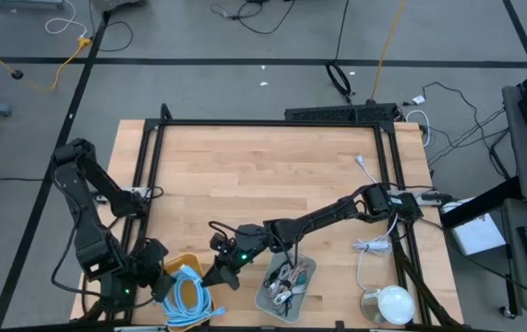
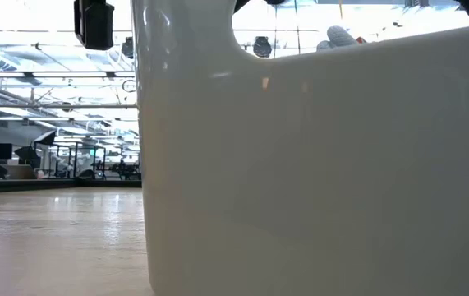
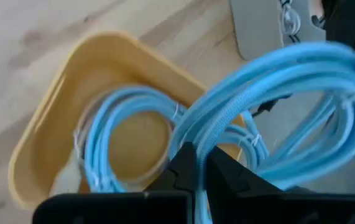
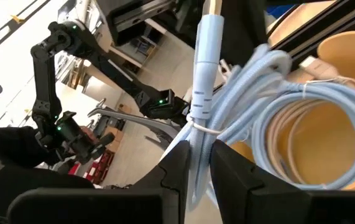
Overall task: Sort cables
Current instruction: Put the blue HDMI cable into the yellow bin
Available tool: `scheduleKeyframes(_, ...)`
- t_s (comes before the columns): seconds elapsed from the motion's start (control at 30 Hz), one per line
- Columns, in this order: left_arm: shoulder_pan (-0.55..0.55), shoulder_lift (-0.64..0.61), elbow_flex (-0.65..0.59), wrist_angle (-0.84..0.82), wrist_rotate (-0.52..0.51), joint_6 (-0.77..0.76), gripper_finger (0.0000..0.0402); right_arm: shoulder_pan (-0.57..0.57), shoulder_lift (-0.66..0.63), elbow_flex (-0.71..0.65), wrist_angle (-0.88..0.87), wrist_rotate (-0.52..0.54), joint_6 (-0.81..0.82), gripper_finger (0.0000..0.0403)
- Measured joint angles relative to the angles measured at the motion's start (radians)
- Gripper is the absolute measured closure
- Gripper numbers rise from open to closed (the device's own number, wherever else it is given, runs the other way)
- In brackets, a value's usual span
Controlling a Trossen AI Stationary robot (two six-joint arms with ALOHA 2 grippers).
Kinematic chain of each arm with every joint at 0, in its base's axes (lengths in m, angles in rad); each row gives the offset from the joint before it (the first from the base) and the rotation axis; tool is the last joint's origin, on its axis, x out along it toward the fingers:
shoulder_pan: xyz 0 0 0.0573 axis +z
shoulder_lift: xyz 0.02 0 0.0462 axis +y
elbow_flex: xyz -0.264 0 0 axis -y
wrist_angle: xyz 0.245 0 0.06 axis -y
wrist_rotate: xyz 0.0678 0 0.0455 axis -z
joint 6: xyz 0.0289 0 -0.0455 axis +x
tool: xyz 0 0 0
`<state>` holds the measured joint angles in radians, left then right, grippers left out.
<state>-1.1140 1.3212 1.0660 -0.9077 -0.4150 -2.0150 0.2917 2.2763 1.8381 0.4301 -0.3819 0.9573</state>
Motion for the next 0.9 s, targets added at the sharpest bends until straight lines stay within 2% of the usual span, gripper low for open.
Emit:
scheduleKeyframes(0.4, -0.145, 0.001, 0.002, 0.049, 0.0, -0.291, 0.039, -0.011, -0.002, 0.001, -0.044, -0.024, -0.011, 0.0357)
scheduleKeyframes(0.57, -0.164, 0.001, 0.018, 0.028, 0.074, -0.307, 0.039, -0.007, -0.006, 0.001, -0.061, -0.101, -0.063, 0.0345)
scheduleKeyframes(0.9, -0.119, 0.001, 0.019, -0.05, 0.06, -0.306, 0.039, 0.004, -0.028, 0.001, -0.05, -0.095, -0.086, 0.0311)
